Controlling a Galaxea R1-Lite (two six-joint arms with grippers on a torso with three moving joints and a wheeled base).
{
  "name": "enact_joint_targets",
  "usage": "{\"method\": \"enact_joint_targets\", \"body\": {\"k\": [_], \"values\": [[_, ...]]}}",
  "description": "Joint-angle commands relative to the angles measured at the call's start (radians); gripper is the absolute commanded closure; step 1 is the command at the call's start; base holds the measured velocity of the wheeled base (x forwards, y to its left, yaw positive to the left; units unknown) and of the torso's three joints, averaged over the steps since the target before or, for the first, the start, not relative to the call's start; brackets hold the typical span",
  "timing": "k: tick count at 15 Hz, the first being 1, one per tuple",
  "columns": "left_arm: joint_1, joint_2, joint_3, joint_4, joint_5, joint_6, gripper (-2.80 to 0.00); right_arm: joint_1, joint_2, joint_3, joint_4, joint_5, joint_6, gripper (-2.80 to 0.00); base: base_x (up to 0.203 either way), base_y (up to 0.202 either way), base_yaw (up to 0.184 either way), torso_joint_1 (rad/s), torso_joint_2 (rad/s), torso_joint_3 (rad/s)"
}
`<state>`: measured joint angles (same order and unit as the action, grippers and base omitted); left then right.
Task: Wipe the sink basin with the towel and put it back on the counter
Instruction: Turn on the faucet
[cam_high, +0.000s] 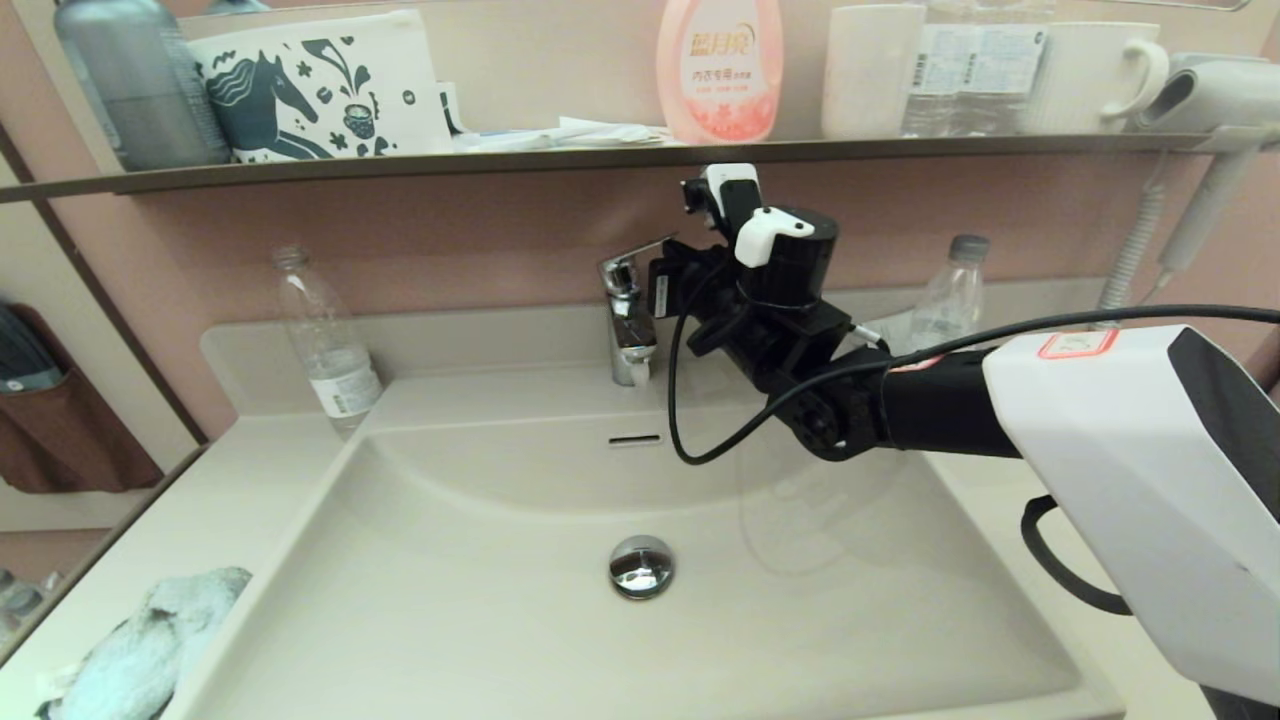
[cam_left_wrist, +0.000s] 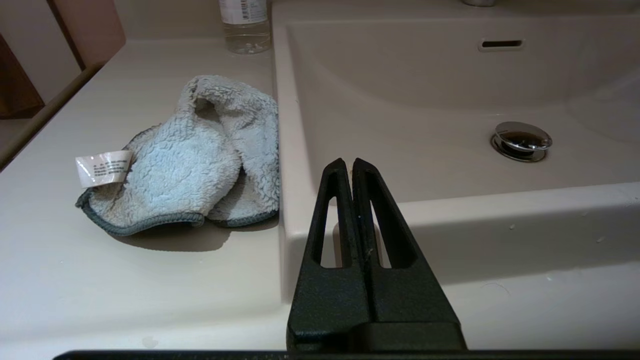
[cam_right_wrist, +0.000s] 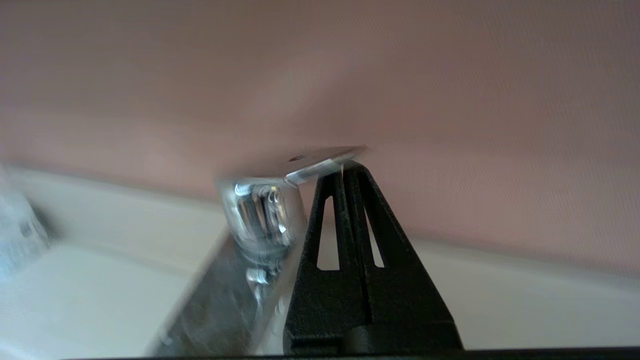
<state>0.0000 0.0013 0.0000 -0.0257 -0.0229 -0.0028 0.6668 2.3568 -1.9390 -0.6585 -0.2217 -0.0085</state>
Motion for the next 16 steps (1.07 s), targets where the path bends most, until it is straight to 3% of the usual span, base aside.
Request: {"method": "enact_joint_targets", "body": {"k": [1, 6, 8, 10, 12, 16], "values": [[0.000, 0.000, 0.000, 0.000, 0.000, 0.000, 0.00, 0.002, 0.015, -0.022, -0.004, -0.002, -0.001, 0.00, 0.000, 0.000, 0.000, 0.000, 0.00, 0.000], [0.000, 0.000, 0.000, 0.000, 0.000, 0.000, 0.00, 0.004, 0.013, -0.017, -0.005, -0.016, -0.001, 0.00, 0.000, 0.000, 0.000, 0.000, 0.00, 0.000], [0.000, 0.000, 0.000, 0.000, 0.000, 0.000, 0.00, 0.007, 0.012, -0.004, -0.006, -0.086, 0.001, 0.00, 0.000, 0.000, 0.000, 0.000, 0.00, 0.000], [0.000, 0.000, 0.000, 0.000, 0.000, 0.000, 0.00, 0.020, -0.020, 0.066, -0.024, -0.103, 0.004, 0.00, 0.000, 0.000, 0.000, 0.000, 0.00, 0.000], [0.000, 0.000, 0.000, 0.000, 0.000, 0.000, 0.00, 0.043, -0.072, 0.165, -0.041, -0.105, 0.007, 0.00, 0.000, 0.000, 0.000, 0.000, 0.00, 0.000], [0.000, 0.000, 0.000, 0.000, 0.000, 0.000, 0.00, 0.114, -0.101, 0.150, -0.052, -0.104, 0.008, 0.00, 0.000, 0.000, 0.000, 0.000, 0.00, 0.000]]}}
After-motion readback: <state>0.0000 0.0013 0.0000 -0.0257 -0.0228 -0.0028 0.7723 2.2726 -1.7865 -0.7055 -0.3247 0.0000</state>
